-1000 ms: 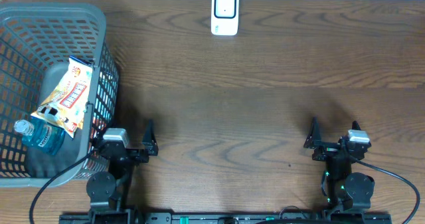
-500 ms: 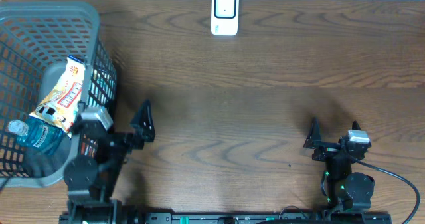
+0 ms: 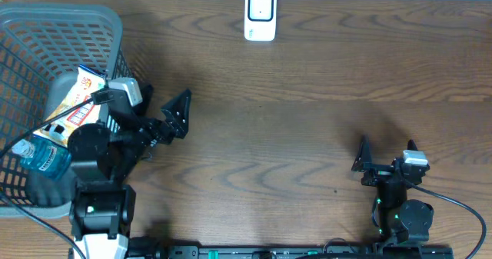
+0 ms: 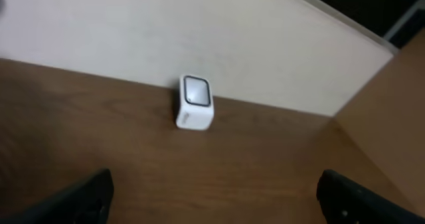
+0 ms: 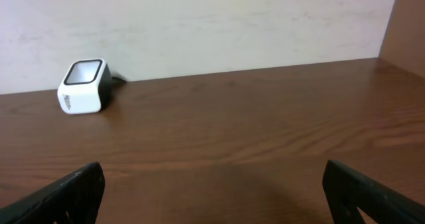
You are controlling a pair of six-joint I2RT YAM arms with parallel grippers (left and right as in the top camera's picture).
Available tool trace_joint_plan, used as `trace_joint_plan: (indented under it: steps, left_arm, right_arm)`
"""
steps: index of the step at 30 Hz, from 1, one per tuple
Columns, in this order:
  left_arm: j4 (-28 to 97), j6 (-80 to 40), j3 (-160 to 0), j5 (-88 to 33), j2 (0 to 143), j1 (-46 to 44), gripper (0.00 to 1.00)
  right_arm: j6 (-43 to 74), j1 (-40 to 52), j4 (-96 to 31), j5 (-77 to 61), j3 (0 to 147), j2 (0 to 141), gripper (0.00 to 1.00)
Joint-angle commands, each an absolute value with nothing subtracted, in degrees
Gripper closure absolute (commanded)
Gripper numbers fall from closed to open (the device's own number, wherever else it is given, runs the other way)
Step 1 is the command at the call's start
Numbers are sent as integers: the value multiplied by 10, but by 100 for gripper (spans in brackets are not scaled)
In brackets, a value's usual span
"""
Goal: Scan the item barcode
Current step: 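Raise the left gripper and reach down into the grey basket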
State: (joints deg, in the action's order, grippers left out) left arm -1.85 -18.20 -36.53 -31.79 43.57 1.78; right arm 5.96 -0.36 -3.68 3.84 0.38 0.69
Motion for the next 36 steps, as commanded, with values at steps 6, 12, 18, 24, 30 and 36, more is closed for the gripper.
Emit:
trace_joint_plan:
  steps: [6, 12, 18, 24, 30, 36]
  left_arm:
    - [-144, -183, -379, -449, 433, 18, 2]
    - [-162, -183, -379, -508, 434, 18, 2]
    - [-228, -246, -387, -474, 435, 24, 2]
    - [-226, -298, -439, -446, 461, 46, 2]
    - [-208, -360, -489, -439, 514, 86, 2]
    - [-189, -372, -517, -439, 559, 103, 2]
  right_arm:
    - [68, -5, -39, 39, 3, 3, 1]
    - [68, -5, -39, 39, 3, 3, 1]
    - [68, -5, -39, 39, 3, 3, 1]
    - [68, -5, -39, 39, 3, 3, 1]
    - [68, -5, -39, 39, 3, 3, 1]
    - [68, -5, -39, 40, 3, 3, 1]
